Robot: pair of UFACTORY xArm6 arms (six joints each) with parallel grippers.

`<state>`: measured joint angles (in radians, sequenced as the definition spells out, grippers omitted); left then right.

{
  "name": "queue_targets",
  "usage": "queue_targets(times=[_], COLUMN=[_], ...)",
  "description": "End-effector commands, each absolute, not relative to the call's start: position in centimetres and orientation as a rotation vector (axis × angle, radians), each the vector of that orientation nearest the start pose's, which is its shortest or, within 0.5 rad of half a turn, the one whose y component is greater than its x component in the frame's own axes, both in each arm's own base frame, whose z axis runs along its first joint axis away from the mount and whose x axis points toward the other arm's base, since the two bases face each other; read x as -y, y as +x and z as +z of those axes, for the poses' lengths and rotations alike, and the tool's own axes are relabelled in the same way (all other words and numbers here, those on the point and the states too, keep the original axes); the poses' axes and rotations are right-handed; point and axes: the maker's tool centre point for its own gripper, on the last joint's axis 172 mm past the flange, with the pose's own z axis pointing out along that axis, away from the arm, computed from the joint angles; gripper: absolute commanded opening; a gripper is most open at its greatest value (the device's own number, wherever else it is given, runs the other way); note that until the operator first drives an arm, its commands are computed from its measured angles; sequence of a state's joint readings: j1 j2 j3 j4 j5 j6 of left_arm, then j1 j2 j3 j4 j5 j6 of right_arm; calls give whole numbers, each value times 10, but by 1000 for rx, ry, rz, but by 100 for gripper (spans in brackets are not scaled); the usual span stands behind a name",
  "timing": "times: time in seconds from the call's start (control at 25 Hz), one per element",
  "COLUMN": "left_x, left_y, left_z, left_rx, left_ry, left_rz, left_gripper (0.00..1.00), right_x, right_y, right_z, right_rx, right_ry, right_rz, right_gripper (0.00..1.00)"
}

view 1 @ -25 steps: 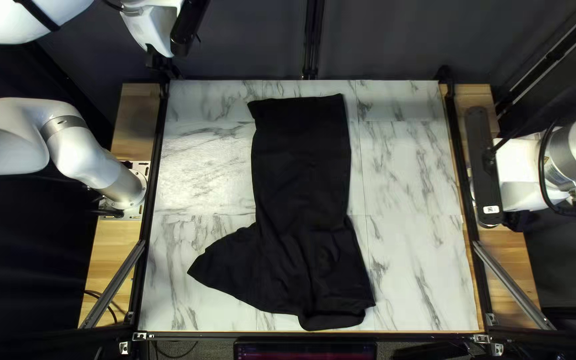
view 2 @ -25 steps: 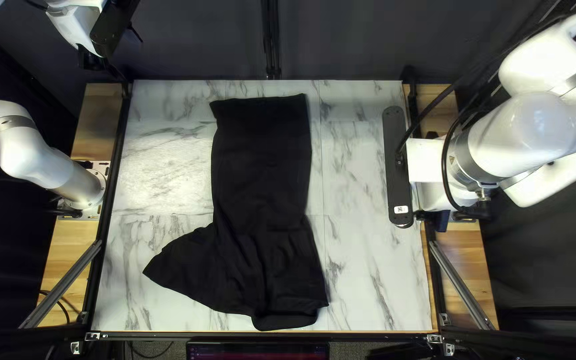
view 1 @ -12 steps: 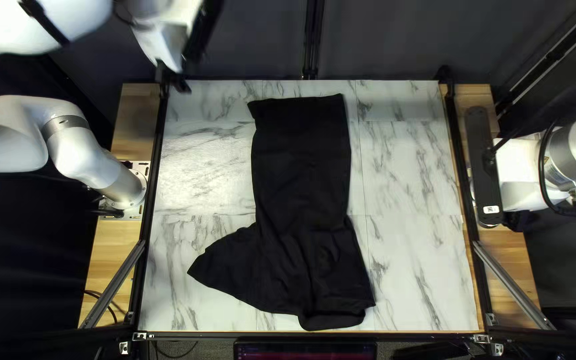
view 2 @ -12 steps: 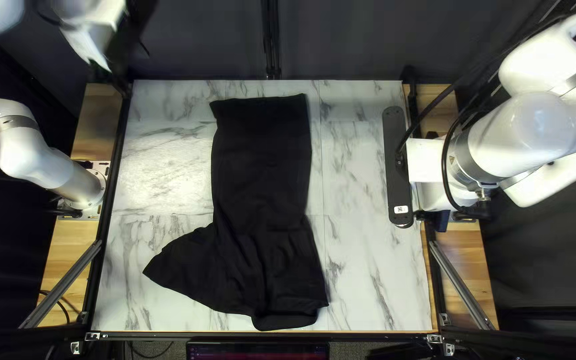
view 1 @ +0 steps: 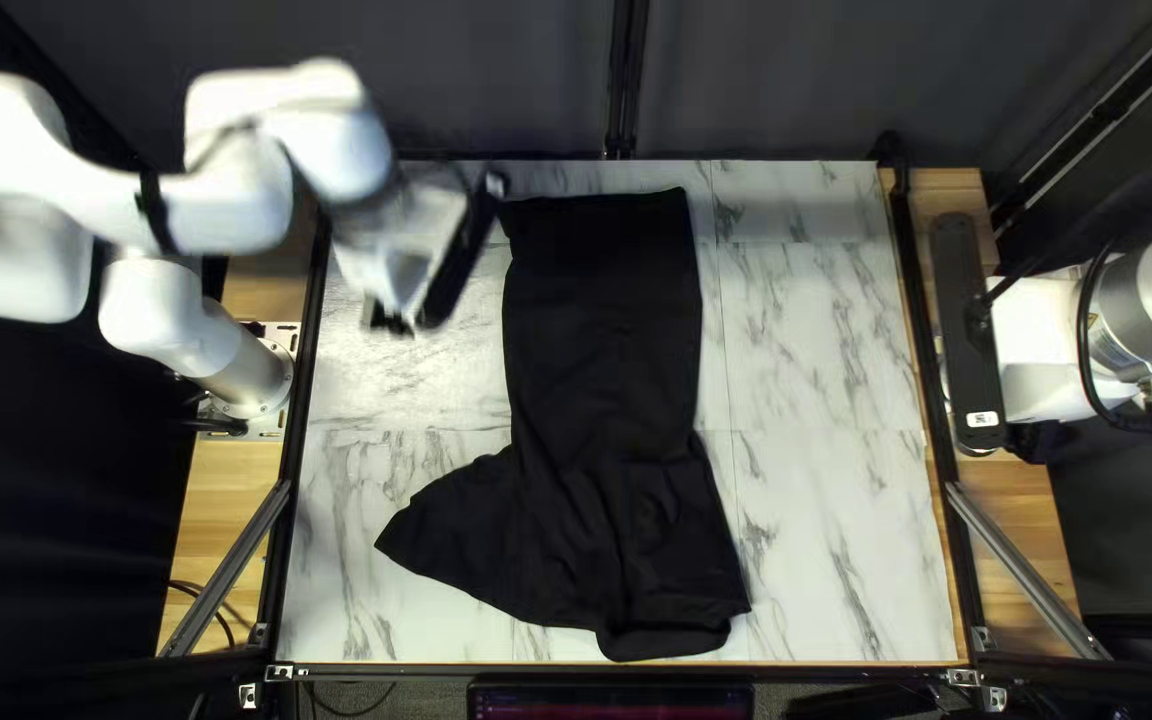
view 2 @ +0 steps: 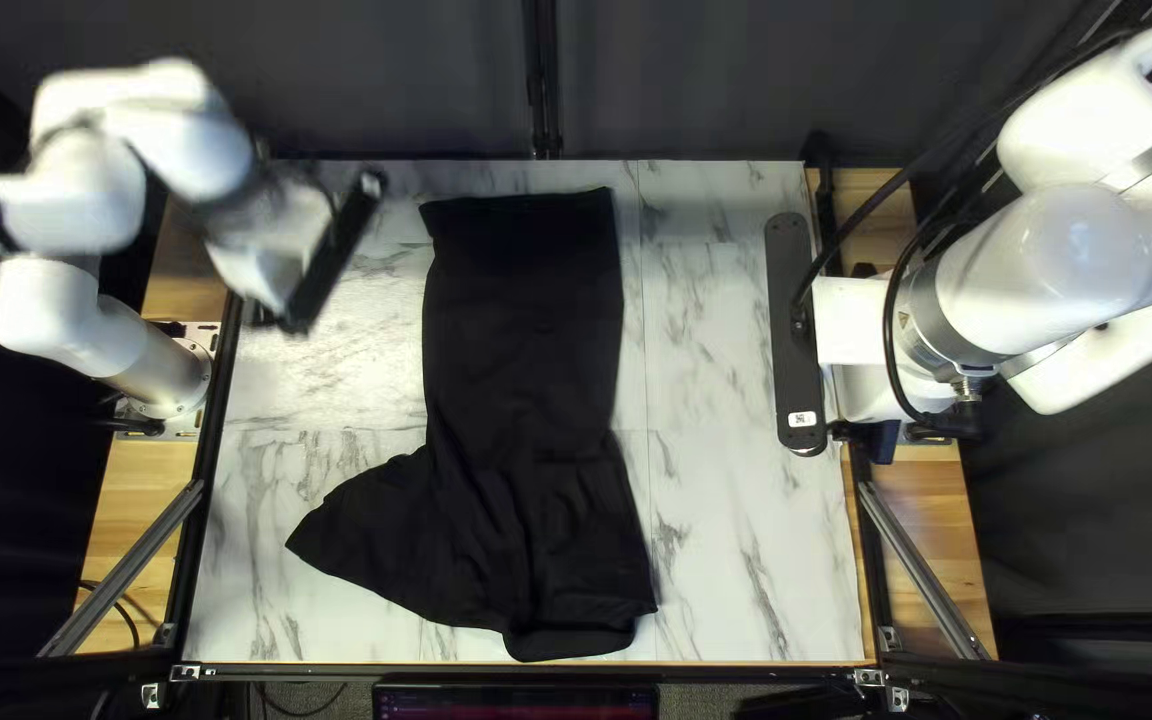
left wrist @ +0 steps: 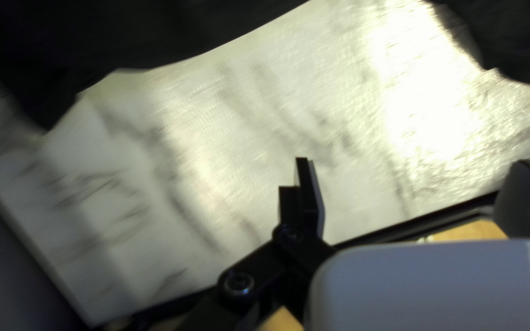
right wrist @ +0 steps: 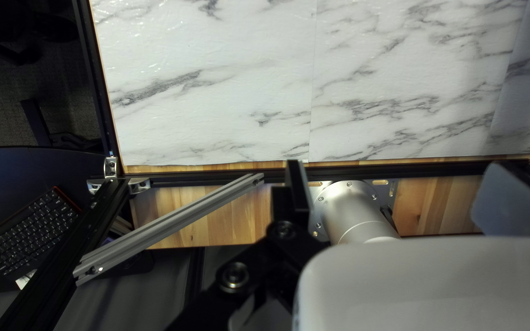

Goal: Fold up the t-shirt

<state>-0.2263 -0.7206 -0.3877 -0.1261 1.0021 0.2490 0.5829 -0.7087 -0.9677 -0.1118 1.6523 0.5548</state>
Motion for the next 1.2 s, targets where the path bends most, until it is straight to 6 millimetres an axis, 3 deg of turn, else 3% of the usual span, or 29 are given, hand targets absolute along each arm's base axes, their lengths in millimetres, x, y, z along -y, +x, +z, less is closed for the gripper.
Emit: queue_targets(times=[0.04, 0.24, 0.32, 0.4, 0.64, 0.72, 0.84, 1.04, 1.2], left_x=[150, 212, 225, 215, 215, 218, 234, 261, 281], left_y=[302, 320, 319, 307, 307, 309, 309, 303, 314], left_z=[143, 114, 110, 112, 112, 99, 87, 88, 81], left_rx=[-735, -677, -613, -523, -523, -487, -413, -327, -295], left_ry=[-3152, -3111, -3092, -3068, -3068, -3087, -3053, -2942, -2863], left_rz=[-195, -201, -234, -222, -222, -219, -130, 35, 95], left_gripper=[100, 100, 100, 100, 100, 100, 100, 100, 100], right_x=[-123, -123, -123, -123, -123, -123, -123, -123, -123], right_y=[242, 242, 242, 242, 242, 242, 242, 242, 242], right_z=[366, 366, 366, 366, 366, 366, 366, 366, 366], right_rx=[28, 28, 28, 28, 28, 28, 28, 28, 28], right_ry=[-3220, -3220, -3220, -3220, -3220, -3220, -3220, -3220, -3220], right_rz=[-129, -129, -129, -129, -129, -129, -129, -129, -129], right_gripper=[100, 100, 100, 100, 100, 100, 100, 100, 100])
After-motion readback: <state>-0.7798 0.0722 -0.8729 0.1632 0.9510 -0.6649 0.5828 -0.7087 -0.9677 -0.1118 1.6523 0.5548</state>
